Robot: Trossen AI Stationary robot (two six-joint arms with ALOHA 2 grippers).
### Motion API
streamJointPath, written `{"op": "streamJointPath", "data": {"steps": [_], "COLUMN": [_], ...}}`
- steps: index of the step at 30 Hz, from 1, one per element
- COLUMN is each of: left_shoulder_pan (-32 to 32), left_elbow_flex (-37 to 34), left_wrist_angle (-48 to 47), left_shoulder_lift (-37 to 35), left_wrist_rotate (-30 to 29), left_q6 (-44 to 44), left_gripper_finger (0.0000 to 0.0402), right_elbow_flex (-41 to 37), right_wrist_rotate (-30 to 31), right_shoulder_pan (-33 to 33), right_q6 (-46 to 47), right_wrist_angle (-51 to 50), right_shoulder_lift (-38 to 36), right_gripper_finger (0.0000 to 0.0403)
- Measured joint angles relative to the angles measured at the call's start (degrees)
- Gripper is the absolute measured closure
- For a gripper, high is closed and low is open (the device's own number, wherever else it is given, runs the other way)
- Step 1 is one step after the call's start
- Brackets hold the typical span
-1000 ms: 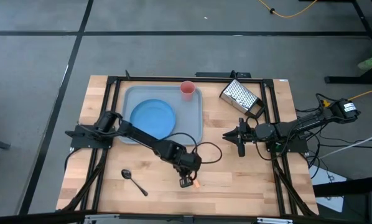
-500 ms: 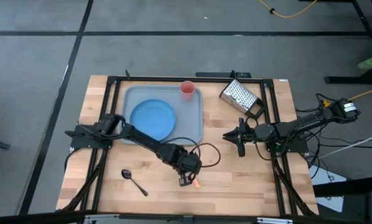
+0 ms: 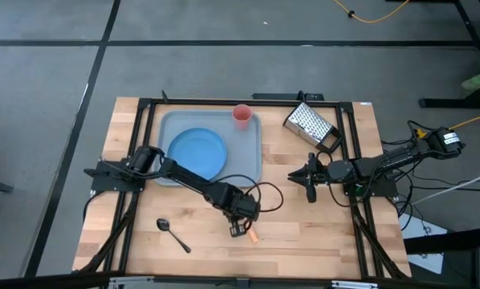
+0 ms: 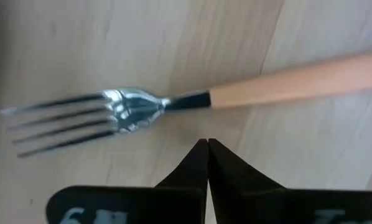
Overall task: Pick and place plate/cup/fork/spoon on tray
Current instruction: Move the orange fork to the bottom center of the table, then move the black spoon to the bottom center of the table
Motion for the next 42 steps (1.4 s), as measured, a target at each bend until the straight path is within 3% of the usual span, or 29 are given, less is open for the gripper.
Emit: {"op": "streamJointPath", "data": {"steps": [13, 16, 20, 25, 30, 35, 42], "left_shoulder_pan": [4.8, 4.7, 3.1, -0.7, -7.3, -14.4, -23.3], "left_elbow_flex": [0.0, 1.2, 3.2, 3.8, 3.2, 0.1, -3.2], "left_wrist_angle": [13.5, 11.1, -1.1, -20.6, -34.0, -33.6, -30.1], "left_shoulder_lift": [-0.1, -2.7, -5.0, -6.6, -6.6, -6.8, -7.0], "left_wrist_rotate": [-2.0, -3.6, -3.3, 0.6, 6.0, 9.2, 9.2], "left_q6": [5.9, 6.1, 4.9, -4.3, -13.6, -24.9, -42.9], "left_gripper_finger": [0.0401, 0.0401, 0.0401, 0.0401, 0.0401, 0.0402, 0.0402], "right_elbow_flex": [0.0, 0.0, 0.0, 0.0, 0.0, 0.0, 0.0], "right_wrist_rotate": [0.0, 0.0, 0.0, 0.0, 0.0, 0.0, 0.0], "right_shoulder_pan": [0.0, 0.0, 0.0, 0.0, 0.0, 0.0, 0.0], "right_q6": [0.3, 0.3, 0.3, 0.4, 1.1, 3.3, 3.3], "right_wrist_angle": [0.0, 0.1, 0.1, -0.2, -0.4, -0.5, -0.5], "right_shoulder_lift": [0.0, 0.0, 0.0, 0.0, 0.0, 0.0, 0.0], "right_gripper_finger": [0.0331, 0.0331, 0.0331, 0.0331, 0.0331, 0.0331, 0.0331]}}
